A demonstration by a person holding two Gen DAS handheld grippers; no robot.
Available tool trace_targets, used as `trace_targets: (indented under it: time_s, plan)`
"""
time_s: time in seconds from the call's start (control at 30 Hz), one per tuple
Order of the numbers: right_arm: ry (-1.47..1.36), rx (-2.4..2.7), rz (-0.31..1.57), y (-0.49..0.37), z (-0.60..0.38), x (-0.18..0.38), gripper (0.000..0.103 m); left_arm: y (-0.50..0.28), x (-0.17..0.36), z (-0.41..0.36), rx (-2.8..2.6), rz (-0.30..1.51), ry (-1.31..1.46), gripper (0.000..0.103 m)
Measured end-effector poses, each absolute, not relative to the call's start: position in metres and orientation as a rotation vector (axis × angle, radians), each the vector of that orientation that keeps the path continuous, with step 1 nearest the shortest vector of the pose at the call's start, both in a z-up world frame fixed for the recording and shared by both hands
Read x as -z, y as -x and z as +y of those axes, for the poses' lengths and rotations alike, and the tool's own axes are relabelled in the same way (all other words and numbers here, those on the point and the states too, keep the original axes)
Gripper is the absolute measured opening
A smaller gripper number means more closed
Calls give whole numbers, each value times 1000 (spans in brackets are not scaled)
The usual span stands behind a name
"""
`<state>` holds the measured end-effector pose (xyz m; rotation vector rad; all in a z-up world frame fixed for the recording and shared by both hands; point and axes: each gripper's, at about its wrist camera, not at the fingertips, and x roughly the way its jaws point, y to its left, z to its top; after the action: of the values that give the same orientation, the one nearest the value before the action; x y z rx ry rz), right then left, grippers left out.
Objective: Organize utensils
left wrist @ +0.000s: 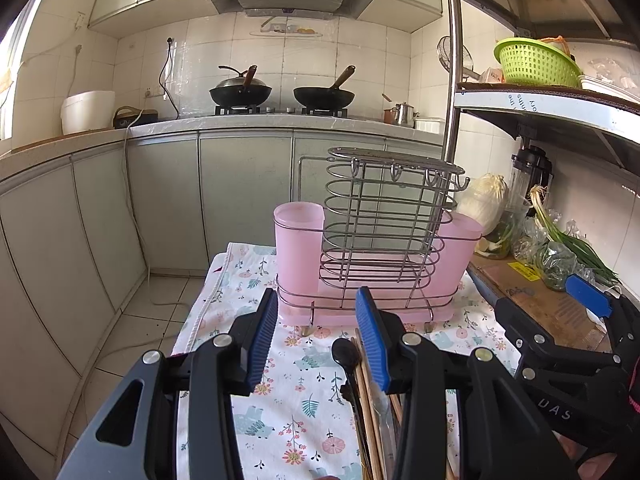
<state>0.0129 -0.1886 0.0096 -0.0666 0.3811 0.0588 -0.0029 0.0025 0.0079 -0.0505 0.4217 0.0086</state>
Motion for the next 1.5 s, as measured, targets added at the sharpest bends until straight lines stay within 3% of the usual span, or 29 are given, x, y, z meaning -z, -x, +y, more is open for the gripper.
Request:
trace_targets:
  time_s: [1.5]
  plan:
    - [34, -87, 409, -17, -191, -9, 100, 0, -3, 8, -9, 441, 63, 40]
